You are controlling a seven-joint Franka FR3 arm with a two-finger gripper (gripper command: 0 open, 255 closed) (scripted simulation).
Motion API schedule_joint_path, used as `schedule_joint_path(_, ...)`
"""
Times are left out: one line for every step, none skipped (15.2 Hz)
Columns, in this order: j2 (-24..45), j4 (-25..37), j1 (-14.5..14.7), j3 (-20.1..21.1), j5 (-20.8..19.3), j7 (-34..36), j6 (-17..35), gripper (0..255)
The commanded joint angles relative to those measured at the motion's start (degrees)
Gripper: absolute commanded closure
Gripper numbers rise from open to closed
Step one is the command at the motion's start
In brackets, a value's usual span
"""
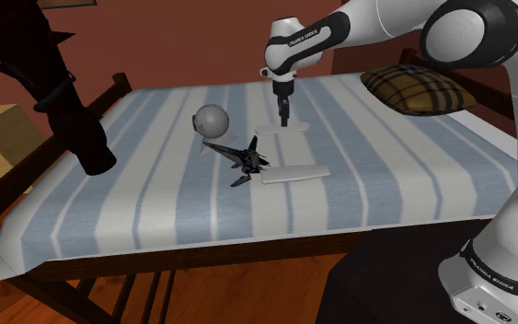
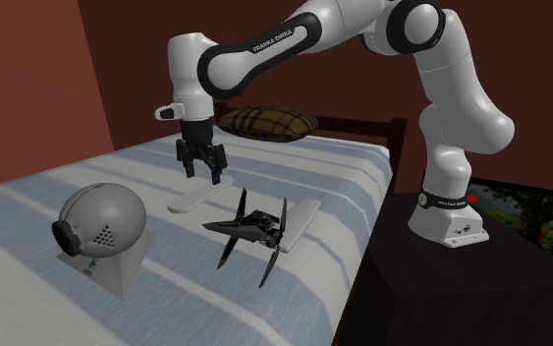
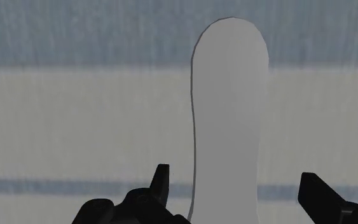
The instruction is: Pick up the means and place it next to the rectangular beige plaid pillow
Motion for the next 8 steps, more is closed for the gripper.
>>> schedule_joint_path(0.86, -0.19, 0.04, 0.14, 0.07, -0.24, 1.08, 0)
schedule_joint_path(1.14, -0.53, 0.05, 0.16, 0.09, -0.26, 1.7, 0)
schedule_joint_path(1.42, -0.88, 0.05, 0.18, 0.12, -0.28, 2.32, 0)
schedule_joint_path(1.7, -1.21, 0.05, 0.2, 0.15, -0.29, 2.94, 0)
schedule_joint_path(2.0, -1.53, 0.06, 0.22, 0.18, -0.31, 3.56, 0)
schedule_joint_path(2.16, -1.73, 0.06, 0.23, 0.19, -0.32, 3.92, 0)
schedule_joint_path(2.17, -1.71, 0.06, 0.23, 0.19, -0.32, 3.91, 0)
schedule_joint_path(2.17, -1.71, 0.06, 0.23, 0.19, -0.33, 3.91, 0)
